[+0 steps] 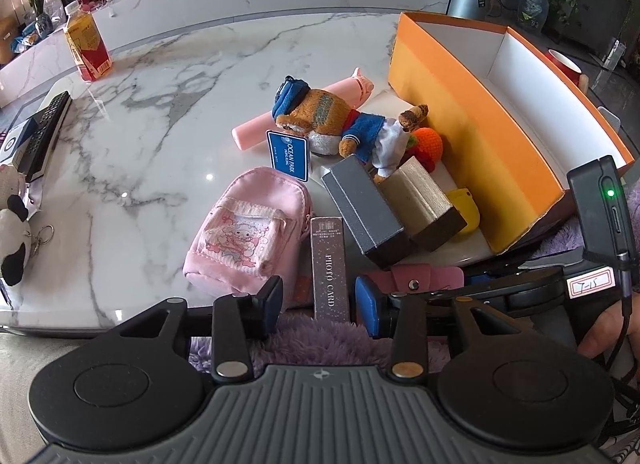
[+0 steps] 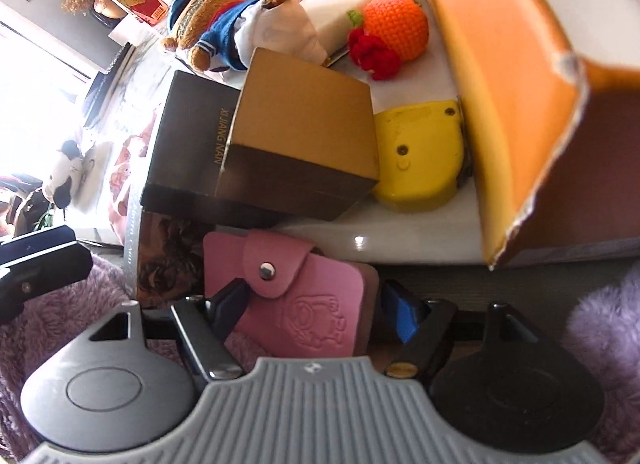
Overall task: Organize objects
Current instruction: 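Grasp the pink snap wallet with right gripper while left grasps pink backpack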
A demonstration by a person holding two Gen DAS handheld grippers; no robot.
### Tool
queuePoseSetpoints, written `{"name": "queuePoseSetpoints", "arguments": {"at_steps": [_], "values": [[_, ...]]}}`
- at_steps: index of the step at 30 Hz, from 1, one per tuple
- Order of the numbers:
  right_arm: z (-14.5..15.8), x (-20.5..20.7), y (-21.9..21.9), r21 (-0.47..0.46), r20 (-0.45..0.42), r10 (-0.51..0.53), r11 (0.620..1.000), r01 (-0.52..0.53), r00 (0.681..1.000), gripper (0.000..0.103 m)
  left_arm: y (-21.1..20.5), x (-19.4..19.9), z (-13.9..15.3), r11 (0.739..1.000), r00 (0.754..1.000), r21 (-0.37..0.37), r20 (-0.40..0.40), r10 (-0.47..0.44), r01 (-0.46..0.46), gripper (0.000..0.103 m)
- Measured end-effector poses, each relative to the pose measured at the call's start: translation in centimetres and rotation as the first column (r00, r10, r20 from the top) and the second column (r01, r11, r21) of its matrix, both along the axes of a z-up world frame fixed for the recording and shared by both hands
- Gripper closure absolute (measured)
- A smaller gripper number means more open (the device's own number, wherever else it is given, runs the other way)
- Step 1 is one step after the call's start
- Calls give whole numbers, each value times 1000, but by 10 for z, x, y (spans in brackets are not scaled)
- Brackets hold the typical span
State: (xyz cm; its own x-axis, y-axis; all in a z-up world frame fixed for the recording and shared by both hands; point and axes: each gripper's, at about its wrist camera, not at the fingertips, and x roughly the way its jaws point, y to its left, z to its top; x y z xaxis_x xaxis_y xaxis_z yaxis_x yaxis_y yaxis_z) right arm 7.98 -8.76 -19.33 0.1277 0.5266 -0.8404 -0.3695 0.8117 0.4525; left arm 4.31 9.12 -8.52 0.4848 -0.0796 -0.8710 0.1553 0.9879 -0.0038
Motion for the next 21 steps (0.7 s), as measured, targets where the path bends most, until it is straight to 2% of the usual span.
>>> {"name": "queuePoseSetpoints", "arguments": {"at_steps": [3, 6, 8, 11, 14, 17, 21], "values": [[11, -8, 4, -33, 51, 45, 998, -44, 998, 40, 2, 2, 3, 1000, 1000, 22, 4, -5, 4, 55], [24, -18, 3, -63, 84, 69, 996, -63, 994, 54, 4, 3, 6, 999, 1000, 50, 6, -16, 16, 52], [36, -23, 0, -50, 107, 78, 996, -73, 991, 67, 7, 5, 8, 998, 1000, 63, 4, -29, 28, 50], [55, -29, -5, -6, 119, 88, 996, -87, 989, 79, 12, 11, 8, 995, 998, 89, -11, -54, 55, 50], [74, -36, -9, 15, 158, 99, 995, -103, 982, 86, 13, 22, 6, 983, 995, 157, -27, -93, 97, 50], [96, -41, -9, -22, 239, 120, 993, -118, 964, 87, 11, 37, 0, 969, 989, 200, -65, -131, 141, 48], [114, -40, -25, -89, 292, 118, 991, -96, 949, 88, 2, 51, -15, 954, 972, 198, -115, -204, 224, 47]]}}
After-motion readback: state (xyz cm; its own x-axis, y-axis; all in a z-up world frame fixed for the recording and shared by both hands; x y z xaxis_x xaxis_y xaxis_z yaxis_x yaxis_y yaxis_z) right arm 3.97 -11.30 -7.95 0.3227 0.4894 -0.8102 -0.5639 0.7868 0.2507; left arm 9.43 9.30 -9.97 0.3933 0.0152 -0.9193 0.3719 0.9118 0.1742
